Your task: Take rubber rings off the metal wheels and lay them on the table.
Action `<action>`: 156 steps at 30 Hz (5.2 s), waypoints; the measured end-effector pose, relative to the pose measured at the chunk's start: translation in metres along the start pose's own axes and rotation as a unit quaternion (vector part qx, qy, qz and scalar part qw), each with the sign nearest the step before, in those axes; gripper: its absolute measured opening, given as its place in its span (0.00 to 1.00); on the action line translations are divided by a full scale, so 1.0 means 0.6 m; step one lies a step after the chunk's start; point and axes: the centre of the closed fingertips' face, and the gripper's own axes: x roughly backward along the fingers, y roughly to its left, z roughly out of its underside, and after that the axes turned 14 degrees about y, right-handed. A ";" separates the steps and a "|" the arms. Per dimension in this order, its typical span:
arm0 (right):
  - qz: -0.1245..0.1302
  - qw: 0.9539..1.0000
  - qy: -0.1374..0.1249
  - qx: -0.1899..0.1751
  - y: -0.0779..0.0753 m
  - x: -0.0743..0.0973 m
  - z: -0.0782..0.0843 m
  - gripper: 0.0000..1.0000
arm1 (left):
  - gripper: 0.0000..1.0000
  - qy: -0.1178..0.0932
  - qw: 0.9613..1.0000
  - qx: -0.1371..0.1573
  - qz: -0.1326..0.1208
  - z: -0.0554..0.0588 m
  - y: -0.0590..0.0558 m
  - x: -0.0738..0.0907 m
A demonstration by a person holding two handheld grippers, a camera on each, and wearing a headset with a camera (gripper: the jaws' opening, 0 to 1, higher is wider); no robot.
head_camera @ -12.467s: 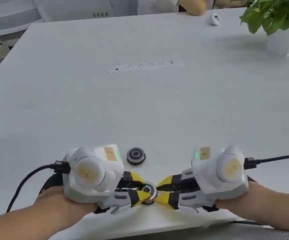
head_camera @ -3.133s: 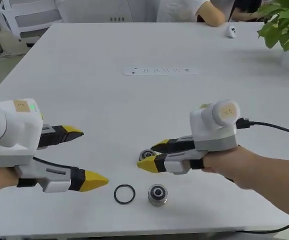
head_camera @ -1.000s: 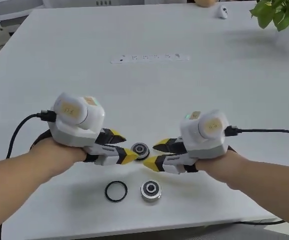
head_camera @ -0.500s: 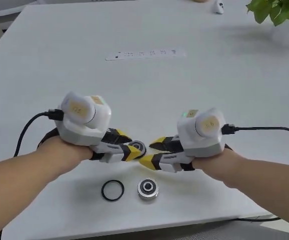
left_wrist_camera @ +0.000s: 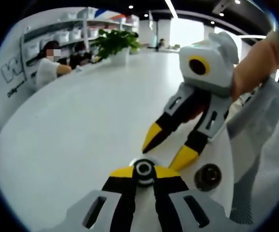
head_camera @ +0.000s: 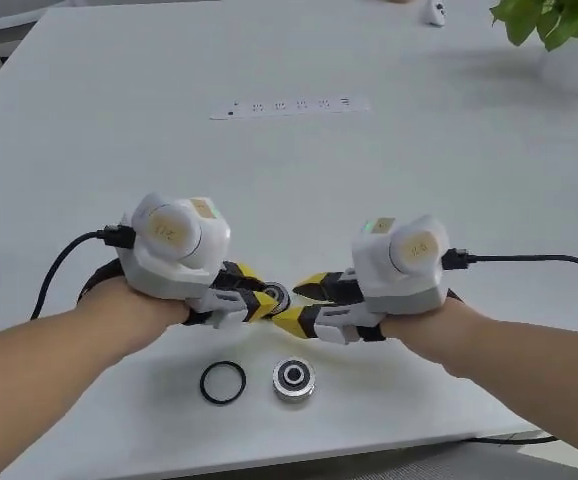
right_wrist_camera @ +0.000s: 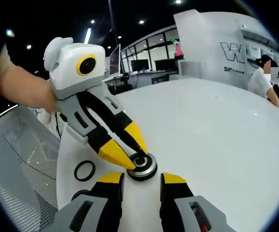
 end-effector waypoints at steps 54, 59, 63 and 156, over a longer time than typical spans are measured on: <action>-0.003 0.997 -0.008 -0.080 -0.018 0.012 0.005 0.00 | 0.13 -0.004 1.000 0.001 -0.023 0.002 -0.001 -0.003; -0.007 0.993 -0.026 -0.119 -0.025 0.016 -0.003 0.00 | 0.12 -0.003 1.000 0.001 -0.023 0.001 -0.005 -0.003; -0.005 0.992 -0.029 -0.123 -0.023 0.016 -0.007 0.00 | 0.12 -0.001 1.000 0.001 -0.031 0.001 -0.001 -0.004; -0.066 0.988 -0.035 -0.132 0.017 0.034 -0.020 0.00 | 0.53 -0.052 0.998 0.017 -0.007 0.009 -0.007 0.079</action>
